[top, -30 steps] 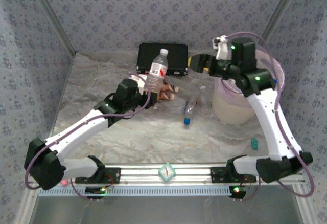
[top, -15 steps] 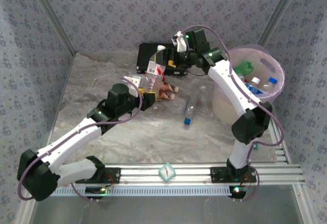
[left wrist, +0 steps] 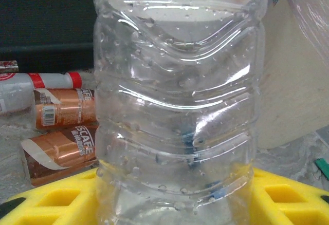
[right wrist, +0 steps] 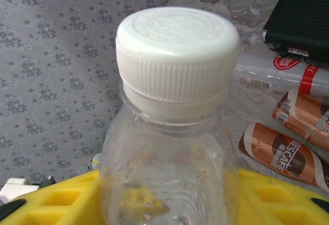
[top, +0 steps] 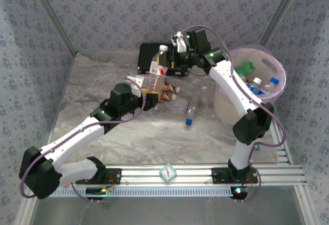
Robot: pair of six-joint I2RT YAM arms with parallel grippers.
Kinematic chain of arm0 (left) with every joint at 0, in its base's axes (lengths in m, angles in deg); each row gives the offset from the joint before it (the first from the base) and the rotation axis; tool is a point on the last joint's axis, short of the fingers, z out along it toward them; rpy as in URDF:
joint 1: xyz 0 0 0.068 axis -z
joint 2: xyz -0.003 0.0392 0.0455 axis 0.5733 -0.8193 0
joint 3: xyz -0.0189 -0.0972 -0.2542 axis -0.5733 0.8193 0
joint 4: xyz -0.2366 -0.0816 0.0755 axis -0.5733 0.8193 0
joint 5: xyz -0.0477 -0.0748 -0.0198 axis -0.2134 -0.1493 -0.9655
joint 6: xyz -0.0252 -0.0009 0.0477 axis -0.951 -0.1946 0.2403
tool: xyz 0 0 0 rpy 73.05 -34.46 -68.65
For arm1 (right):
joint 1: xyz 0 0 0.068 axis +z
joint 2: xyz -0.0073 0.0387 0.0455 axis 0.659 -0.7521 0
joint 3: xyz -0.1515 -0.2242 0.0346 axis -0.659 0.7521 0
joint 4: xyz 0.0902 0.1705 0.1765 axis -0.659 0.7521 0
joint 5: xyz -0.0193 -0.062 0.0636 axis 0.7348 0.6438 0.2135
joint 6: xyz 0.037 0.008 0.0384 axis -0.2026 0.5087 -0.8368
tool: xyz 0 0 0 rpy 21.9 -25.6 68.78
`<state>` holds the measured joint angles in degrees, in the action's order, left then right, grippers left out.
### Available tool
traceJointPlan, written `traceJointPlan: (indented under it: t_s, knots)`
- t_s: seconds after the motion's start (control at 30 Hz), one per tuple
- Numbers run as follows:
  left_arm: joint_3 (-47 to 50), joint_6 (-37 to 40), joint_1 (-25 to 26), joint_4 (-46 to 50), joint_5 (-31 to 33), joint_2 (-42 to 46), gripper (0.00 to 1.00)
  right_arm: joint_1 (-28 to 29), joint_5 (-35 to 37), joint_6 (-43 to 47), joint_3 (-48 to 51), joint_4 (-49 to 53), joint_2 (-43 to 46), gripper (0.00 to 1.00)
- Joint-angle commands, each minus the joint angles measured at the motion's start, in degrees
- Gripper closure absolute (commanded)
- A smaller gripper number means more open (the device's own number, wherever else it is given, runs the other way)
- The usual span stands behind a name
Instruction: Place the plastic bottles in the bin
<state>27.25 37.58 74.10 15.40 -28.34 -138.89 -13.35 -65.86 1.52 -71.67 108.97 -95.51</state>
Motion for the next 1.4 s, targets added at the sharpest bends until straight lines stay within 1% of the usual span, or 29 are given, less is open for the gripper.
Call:
traceJointPlan:
  t_s: [0.0, 0.07, 0.1, 0.23, 0.27, 0.4, 0.43, 0.5, 0.6, 0.7, 0.8, 0.9, 0.97, 1.17, 1.37]
  knots:
    - [-3.7, 0.05, -0.09, -0.62, -1.42, -0.76, 0.24, -0.29, -0.84, 0.77, -2.02, 1.11, 1.26, 0.48]
    - [-4.71, -0.64, -0.08, 1.85, -2.01, -0.51, 0.07, -0.96, 0.92, 1.5, -2.01, 0.54, 2.6, 0.48]
    - [-5.05, -1.12, 0.01, 3.11, -2.01, 0.15, 0.0, -1.44, 2.28, 2.1, -2.06, 0.1, 3.57, 0.48]
    - [-4.72, -2.41, 0.05, 7.37, -1.06, 4.48, 0.0, -4.19, 9.03, 5.44, -2.75, -0.96, 7.9, 0.48]
    - [-4.64, -2.61, 0.06, 8.36, -0.39, 5.63, 0.0, -5.15, 11.86, 6.89, -2.81, -1.08, 9.77, 0.48]
    - [-3.79, -2.64, 0.08, 10.89, 2.12, 8.38, 0.0, -8.71, 28.21, 13.84, -1.4, -0.1, 19.22, 0.49]
    - [-3.37, -2.61, 0.05, 10.91, 2.46, 8.63, 0.0, -10.44, 29.51, 13.86, -0.24, -0.64, 21.77, 0.49]
    - [-2.79, -2.61, -0.17, 10.45, 2.81, 8.19, 0.0, -16.39, 28.73, 12.92, 2.89, -2.42, 27.44, 0.49]
    - [-3.58, -2.21, -0.47, 10.33, 1.69, 5.8, 0.0, -25.72, 27.45, 11.14, 5.28, -2.58, 33.83, 0.5]
    - [-4.95, -2.08, -0.67, 9.91, 0.48, 3.11, 0.0, -32.41, 27.65, 11.51, 5.94, -0.1, 36.71, 0.5]
    - [-6.05, -2.33, -0.8, 9.07, -0.52, 1.28, 0.0, -37.44, 27.57, 11.41, 8.71, -0.03, 38.16, 0.51]
    - [-6.53, -2.47, -0.84, 8.93, -0.64, 0.3, 0.0, -40.6, 29.58, 11.02, 13.15, -3.46, 38.62, 0.53]
    - [-6.55, -2.74, -0.86, 8.76, -0.51, 0.11, 0.0, -41.5, 29.69, 9.53, 16.9, -7.64, 38.62, 0.54]
    - [-6.29, -3.49, -0.84, 8.66, -0.18, -0.33, 0.0, -43.21, 27.74, 3.6, 26.8, -17.77, 37.24, 0.55]
    - [-6.04, -3.01, -0.88, 9.17, 0.77, -0.07, 0.0, -45.45, 23.88, -1.28, 33.17, -22.42, 35.34, 0.56]
